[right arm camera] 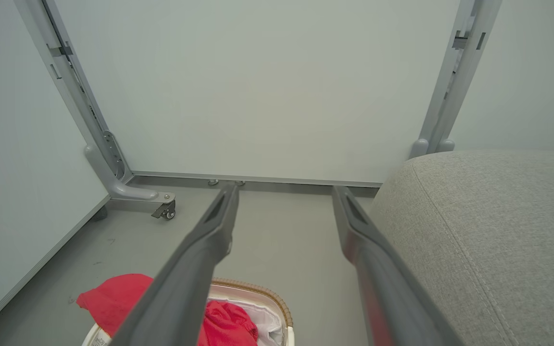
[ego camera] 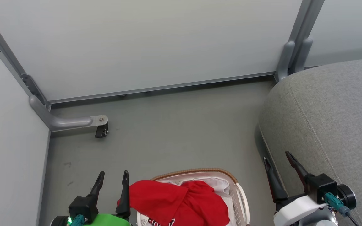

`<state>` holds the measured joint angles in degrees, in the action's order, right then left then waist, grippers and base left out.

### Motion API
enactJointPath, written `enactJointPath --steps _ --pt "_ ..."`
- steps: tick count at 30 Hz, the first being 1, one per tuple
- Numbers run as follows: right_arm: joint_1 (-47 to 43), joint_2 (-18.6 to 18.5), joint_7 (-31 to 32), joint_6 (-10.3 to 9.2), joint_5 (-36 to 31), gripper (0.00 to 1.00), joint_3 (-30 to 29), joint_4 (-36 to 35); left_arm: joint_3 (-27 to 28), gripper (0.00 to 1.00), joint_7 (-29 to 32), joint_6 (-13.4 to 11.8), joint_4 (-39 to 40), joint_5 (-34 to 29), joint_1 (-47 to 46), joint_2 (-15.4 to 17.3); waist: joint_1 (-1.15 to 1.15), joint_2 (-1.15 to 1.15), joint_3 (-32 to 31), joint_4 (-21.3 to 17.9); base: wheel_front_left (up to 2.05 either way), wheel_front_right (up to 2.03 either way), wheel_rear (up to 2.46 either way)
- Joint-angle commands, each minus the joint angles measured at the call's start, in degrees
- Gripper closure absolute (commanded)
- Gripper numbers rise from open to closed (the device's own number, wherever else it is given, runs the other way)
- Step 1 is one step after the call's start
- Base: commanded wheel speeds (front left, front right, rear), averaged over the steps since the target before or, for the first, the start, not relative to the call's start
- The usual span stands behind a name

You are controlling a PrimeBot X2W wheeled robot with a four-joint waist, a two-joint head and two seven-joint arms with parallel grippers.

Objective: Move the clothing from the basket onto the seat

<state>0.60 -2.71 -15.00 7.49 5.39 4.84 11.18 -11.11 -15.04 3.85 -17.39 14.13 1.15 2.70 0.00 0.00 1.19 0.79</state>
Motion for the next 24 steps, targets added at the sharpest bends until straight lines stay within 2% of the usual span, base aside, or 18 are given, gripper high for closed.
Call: enactJointPath --steps 1,11,17,24 --pt "-0.7 -0.3 -0.3 0.0 -0.1 0.0 0.0 -0.1 0.0 0.0 -0.2 -0.1 0.0 0.2 0.8 0.3 0.0 0.0 0.1 0.0 0.0 0.0 0.0" --pt "1.6 -0.3 -0.3 -0.01 -0.6 0.0 -0.1 -1.2 -3.3 0.0 -0.2 0.5 0.3 -3.2 -2.8 0.3 0.0 0.0 4.1 -0.7 0.0 0.0 0.0" --pt "5.1 -0.3 -0.3 -0.01 -1.6 0.0 -0.3 -2.4 -7.1 0.0 -0.1 1.2 -1.3 -6.9 -7.8 0.3 0.0 0.0 11.2 -2.7 0.0 0.0 0.0" --pt "11.0 -0.3 -0.3 -0.01 -2.2 0.0 -2.1 -4.4 -12.4 0.0 -0.1 2.3 -8.2 -10.1 -17.1 0.3 0.0 0.0 22.5 -5.8 0.0 0.0 0.0"
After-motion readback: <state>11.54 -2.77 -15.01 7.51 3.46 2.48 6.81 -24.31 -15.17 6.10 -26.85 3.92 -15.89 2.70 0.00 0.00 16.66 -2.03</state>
